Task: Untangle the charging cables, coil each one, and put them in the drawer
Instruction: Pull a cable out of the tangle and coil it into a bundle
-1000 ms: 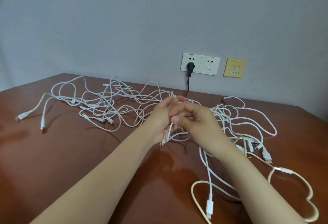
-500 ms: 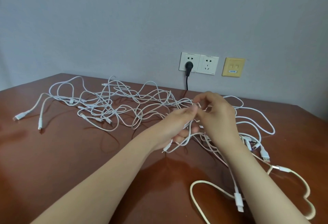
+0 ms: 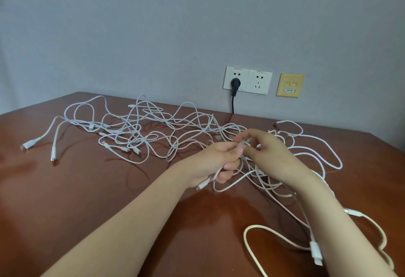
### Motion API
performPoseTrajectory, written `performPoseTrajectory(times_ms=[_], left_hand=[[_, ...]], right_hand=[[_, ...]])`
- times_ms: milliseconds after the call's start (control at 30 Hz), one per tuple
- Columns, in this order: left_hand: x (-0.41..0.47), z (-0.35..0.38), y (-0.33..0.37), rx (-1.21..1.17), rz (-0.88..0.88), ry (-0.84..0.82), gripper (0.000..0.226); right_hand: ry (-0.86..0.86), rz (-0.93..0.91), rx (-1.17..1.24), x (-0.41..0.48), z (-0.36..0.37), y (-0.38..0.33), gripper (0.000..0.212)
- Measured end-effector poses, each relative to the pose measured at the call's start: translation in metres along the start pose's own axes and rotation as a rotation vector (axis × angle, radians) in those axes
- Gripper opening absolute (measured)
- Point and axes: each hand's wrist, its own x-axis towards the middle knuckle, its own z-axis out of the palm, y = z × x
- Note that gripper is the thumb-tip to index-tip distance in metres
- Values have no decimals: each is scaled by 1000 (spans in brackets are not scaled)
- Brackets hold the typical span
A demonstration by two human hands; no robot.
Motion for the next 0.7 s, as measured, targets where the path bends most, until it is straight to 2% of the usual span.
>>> performPoseTrajectory(times_ms=[67, 233, 400, 600, 633, 700], left_hand=[[0, -2, 3, -80, -22, -28, 22], [1, -4, 10, -284, -48, -59, 24], [5, -6, 4, -143, 37, 201, 22], [9, -11, 3, -279, 105, 276, 27], [10, -10, 2, -302, 114, 282, 28], [12, -10, 1, -347, 127, 295, 29]], right_hand=[[44, -77, -144, 0, 1, -2, 13], [150, -156, -206, -2, 2, -3, 17], [279, -98, -271, -4, -2, -3, 21], [318, 32, -462, -6, 2, -5, 27], [323, 21, -507, -8, 6, -8, 31], [327, -118, -677, -9, 17, -13, 36]])
